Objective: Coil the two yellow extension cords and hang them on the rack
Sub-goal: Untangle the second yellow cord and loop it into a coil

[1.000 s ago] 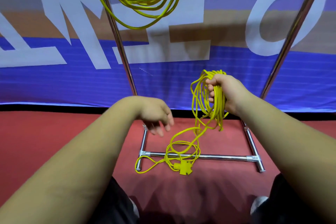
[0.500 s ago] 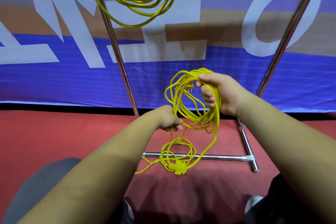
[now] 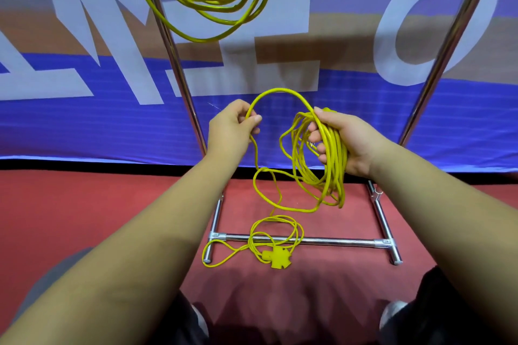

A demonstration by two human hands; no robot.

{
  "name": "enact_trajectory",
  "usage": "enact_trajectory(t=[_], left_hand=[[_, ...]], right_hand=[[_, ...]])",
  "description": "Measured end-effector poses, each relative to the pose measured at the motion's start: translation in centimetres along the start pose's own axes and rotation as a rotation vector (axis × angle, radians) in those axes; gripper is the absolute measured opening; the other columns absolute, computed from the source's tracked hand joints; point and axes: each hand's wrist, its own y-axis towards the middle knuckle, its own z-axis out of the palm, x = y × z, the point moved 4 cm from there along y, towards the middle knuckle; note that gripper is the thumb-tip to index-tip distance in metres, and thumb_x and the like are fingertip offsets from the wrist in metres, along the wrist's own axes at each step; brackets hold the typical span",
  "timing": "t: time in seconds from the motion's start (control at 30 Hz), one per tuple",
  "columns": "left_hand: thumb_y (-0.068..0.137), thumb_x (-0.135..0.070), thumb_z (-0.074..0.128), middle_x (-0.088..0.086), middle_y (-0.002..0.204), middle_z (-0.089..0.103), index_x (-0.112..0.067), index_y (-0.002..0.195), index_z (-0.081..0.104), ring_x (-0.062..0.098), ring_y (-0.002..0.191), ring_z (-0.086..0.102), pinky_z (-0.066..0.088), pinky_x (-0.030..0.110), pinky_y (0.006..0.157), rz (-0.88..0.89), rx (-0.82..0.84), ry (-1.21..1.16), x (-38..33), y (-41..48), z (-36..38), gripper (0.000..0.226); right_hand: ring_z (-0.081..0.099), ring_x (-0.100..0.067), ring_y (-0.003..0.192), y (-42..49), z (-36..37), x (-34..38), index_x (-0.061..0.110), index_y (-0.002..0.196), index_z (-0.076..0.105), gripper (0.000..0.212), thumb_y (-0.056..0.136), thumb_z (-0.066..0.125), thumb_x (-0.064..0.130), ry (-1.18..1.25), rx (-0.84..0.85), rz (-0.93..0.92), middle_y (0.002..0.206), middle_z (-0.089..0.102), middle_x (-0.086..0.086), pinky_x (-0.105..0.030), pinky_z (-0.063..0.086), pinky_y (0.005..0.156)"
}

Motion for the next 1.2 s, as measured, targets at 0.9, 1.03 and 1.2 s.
enact_trajectory(t=[0.9,1.03,1.2], left_hand=[[0.075,-0.038,0.090,-0.009,0.085,0.072,-0.029,0.098,0.073,0.003,0.079,0.065,0.057,0.029,0.078,0.193,0.303,0.255,-1.6,-0.2,3.2,0.030],[0.080,-0.043,0.087,0.001,0.097,0.070,-0.018,0.113,0.062,0.021,0.090,0.069,0.056,0.038,0.077,0.015,0.345,0.423,1.4,-0.4,3.8,0.048],[0.104,-0.050,0.053,0.025,0.096,0.066,0.003,0.104,0.057,0.038,0.083,0.068,0.044,0.031,0.062,-0.348,0.666,0.791,6.1,-3.9,6.0,0.053]], right_hand=[[0.032,-0.004,0.040,0.2,2.3,-1.2,0.013,0.094,0.064,0.033,0.101,0.068,0.045,0.091,0.103,0.071,0.063,0.041,0.007,-0.019,0.029,0.039],[0.029,-0.003,0.037,0.2,2.1,-1.4,0.015,0.094,0.066,0.026,0.100,0.072,0.040,0.113,0.044,0.112,0.056,0.035,0.010,-0.018,0.025,0.035],[0.026,-0.002,0.038,0.6,1.5,-1.3,0.017,0.092,0.067,0.022,0.105,0.064,0.035,0.122,0.028,0.085,0.055,0.032,0.012,-0.019,0.023,0.036]])
